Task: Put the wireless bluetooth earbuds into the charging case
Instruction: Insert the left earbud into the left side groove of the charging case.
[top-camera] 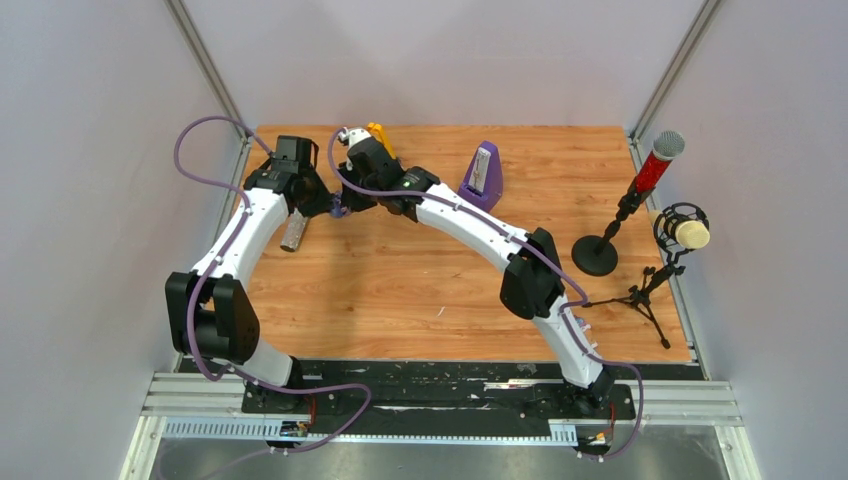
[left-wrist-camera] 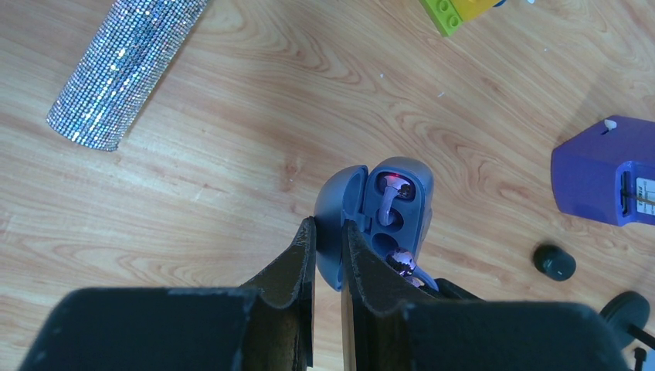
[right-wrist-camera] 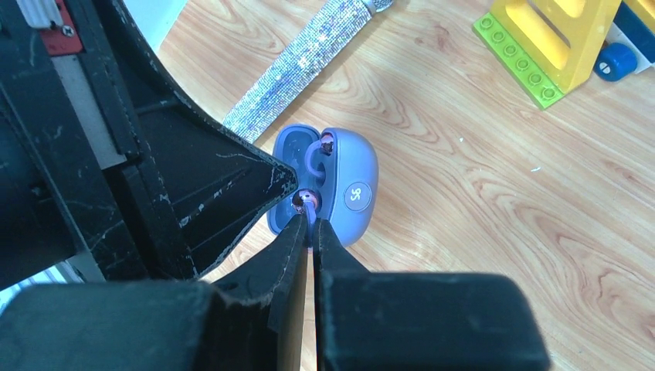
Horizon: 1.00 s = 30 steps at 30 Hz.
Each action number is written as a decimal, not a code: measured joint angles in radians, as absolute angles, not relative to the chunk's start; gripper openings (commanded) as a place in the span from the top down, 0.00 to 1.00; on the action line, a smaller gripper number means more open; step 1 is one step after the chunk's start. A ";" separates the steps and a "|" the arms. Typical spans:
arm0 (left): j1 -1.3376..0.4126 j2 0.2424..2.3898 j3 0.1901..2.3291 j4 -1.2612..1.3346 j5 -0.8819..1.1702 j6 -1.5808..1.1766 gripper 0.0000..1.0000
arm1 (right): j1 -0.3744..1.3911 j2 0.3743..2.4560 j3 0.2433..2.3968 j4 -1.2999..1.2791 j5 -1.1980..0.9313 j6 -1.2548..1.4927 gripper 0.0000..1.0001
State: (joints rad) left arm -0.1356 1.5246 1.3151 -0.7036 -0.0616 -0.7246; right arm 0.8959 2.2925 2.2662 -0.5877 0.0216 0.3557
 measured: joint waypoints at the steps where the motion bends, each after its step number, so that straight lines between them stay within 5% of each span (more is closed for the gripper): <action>1: -0.136 1.525 1.315 -0.704 -0.061 -0.725 1.00 | 0.897 2.294 2.271 -0.587 0.025 0.356 1.00; 30: -0.135 1.529 1.315 -0.710 -0.062 -0.724 1.00 | 0.908 2.338 2.307 -0.596 0.025 0.358 0.93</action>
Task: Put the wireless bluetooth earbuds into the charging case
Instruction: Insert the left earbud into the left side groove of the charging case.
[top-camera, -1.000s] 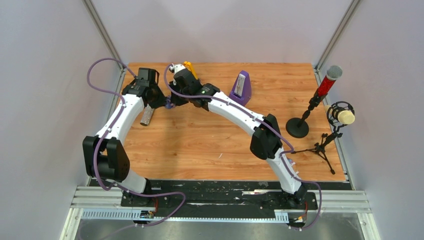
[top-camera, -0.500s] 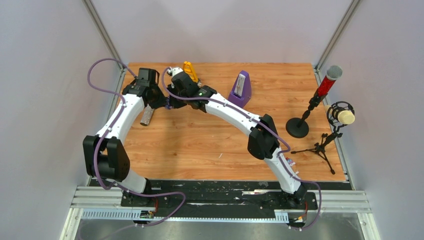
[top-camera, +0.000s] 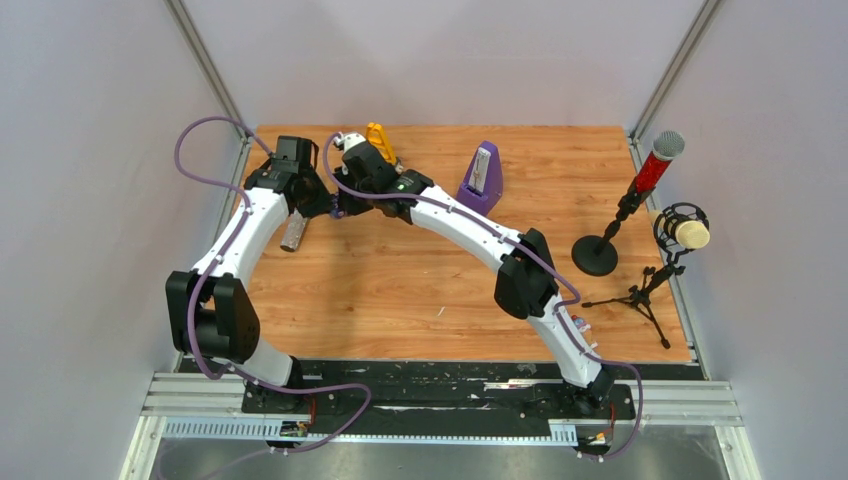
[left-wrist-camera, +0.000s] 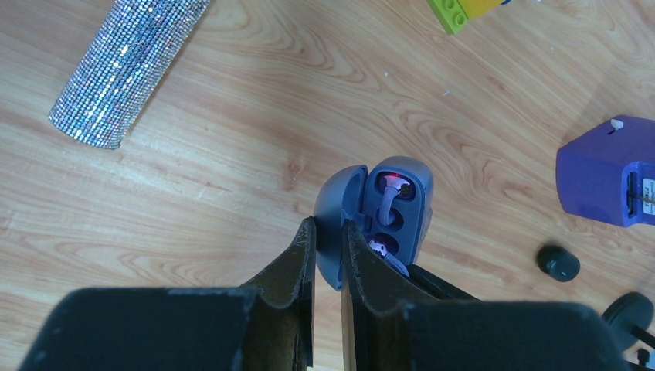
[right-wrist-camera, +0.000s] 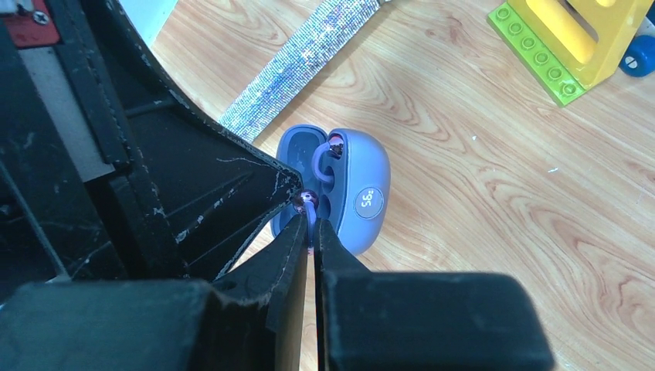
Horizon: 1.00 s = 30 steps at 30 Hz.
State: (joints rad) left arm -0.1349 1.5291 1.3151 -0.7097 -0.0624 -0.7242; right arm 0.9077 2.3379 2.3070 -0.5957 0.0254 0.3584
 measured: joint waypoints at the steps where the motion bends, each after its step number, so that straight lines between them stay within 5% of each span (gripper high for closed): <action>1: -0.135 1.529 1.315 -0.710 -0.063 -0.724 1.00 | 0.908 2.338 2.310 -0.597 0.025 0.358 0.93; 30: -0.135 1.585 1.309 -0.716 -0.090 -0.719 1.00 | 0.902 2.368 2.321 -0.616 0.019 0.359 0.97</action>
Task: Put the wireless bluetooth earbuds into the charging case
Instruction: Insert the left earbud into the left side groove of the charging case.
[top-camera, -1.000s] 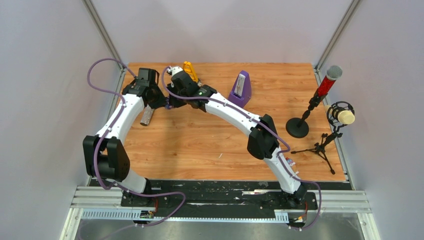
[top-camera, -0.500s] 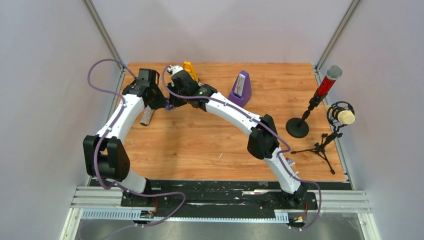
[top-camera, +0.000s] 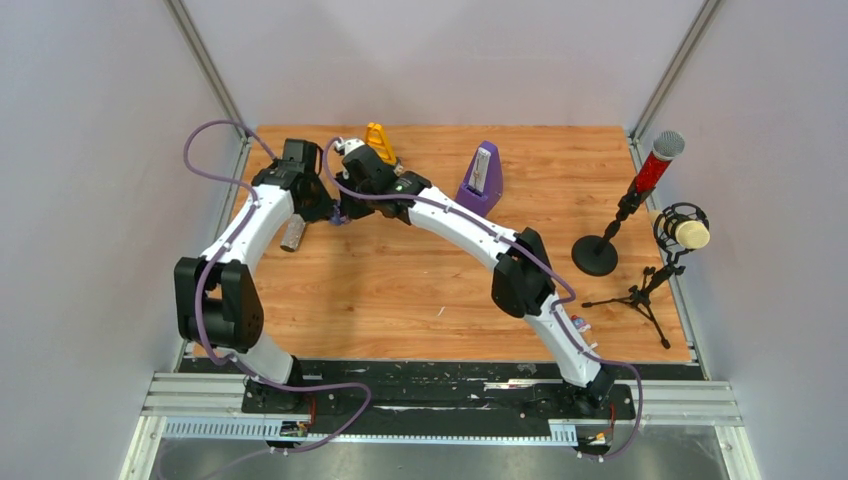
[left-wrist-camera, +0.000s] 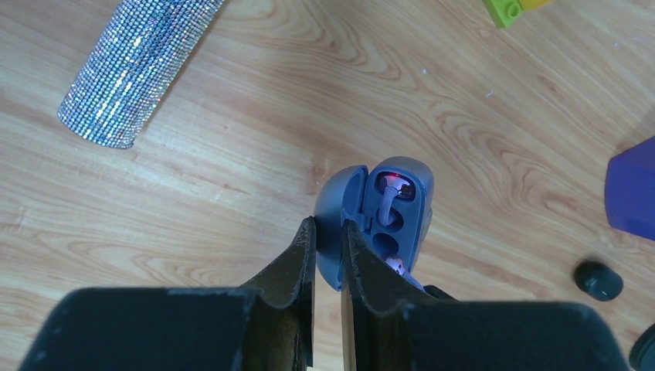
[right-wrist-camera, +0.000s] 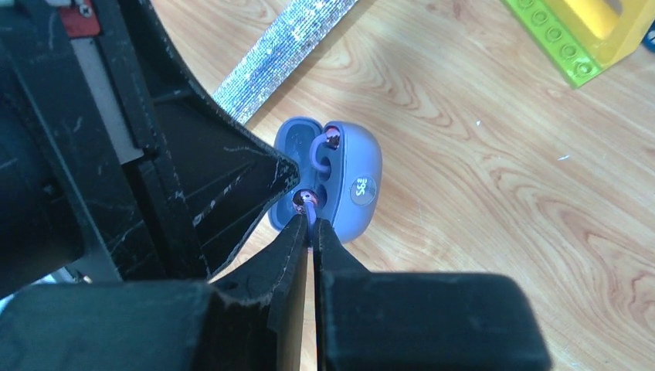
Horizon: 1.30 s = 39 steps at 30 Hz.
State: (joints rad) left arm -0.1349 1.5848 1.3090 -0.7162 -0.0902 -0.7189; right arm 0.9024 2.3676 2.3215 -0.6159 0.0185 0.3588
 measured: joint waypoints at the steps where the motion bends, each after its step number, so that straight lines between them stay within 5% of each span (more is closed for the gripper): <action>1: -0.135 1.590 1.309 -0.716 -0.093 -0.717 1.00 | 0.900 2.368 2.320 -0.619 0.008 0.361 0.98; 20: -0.332 1.863 1.420 -0.768 -0.254 -0.647 1.00 | 0.697 2.260 2.014 -0.600 -0.239 0.436 1.00; 39: -0.581 2.060 1.646 -0.858 -0.375 -0.646 1.00 | 0.640 2.084 1.684 -0.502 -0.239 0.593 1.00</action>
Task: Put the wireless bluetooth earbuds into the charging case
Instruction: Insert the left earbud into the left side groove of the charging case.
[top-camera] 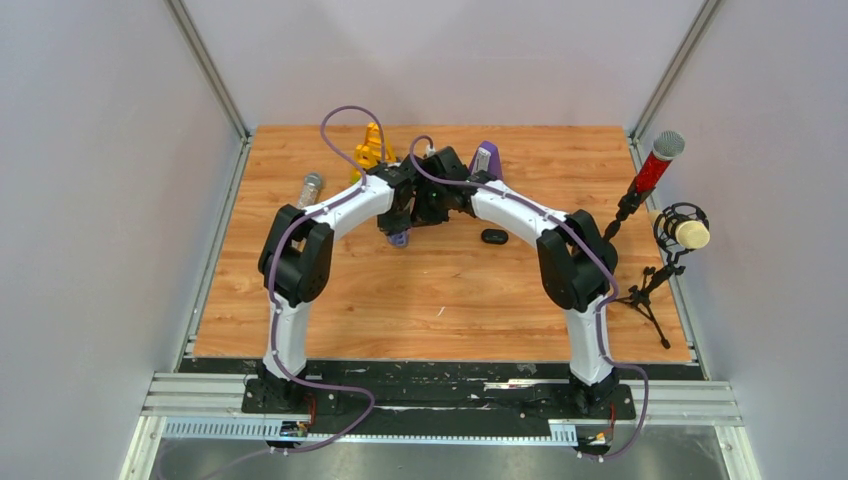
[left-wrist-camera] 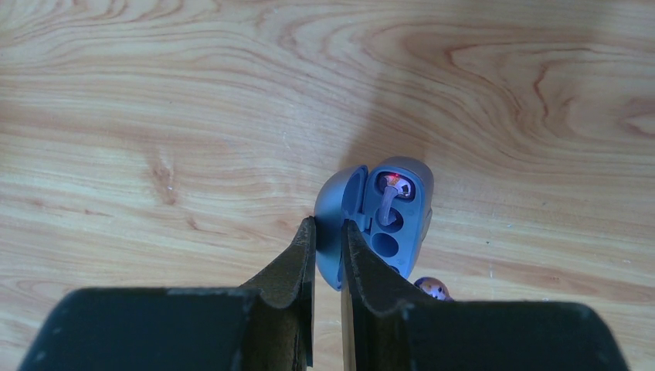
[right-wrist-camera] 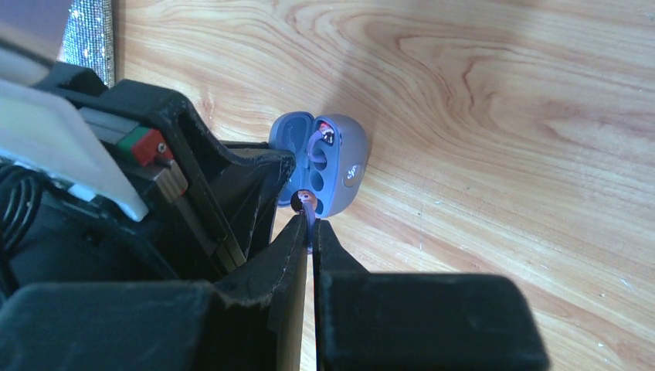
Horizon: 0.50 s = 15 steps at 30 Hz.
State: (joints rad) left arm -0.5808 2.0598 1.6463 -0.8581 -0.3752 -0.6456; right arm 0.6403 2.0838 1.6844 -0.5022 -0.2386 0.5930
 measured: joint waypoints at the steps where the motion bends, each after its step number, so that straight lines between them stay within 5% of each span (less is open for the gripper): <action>1: -0.583 2.062 1.650 -0.862 -0.377 -0.646 1.00 | 0.637 2.082 1.678 -0.497 -0.240 0.598 1.00; 15: -0.592 2.065 1.673 -0.878 -0.386 -0.645 0.94 | 0.613 2.074 1.599 -0.394 -0.292 0.664 1.00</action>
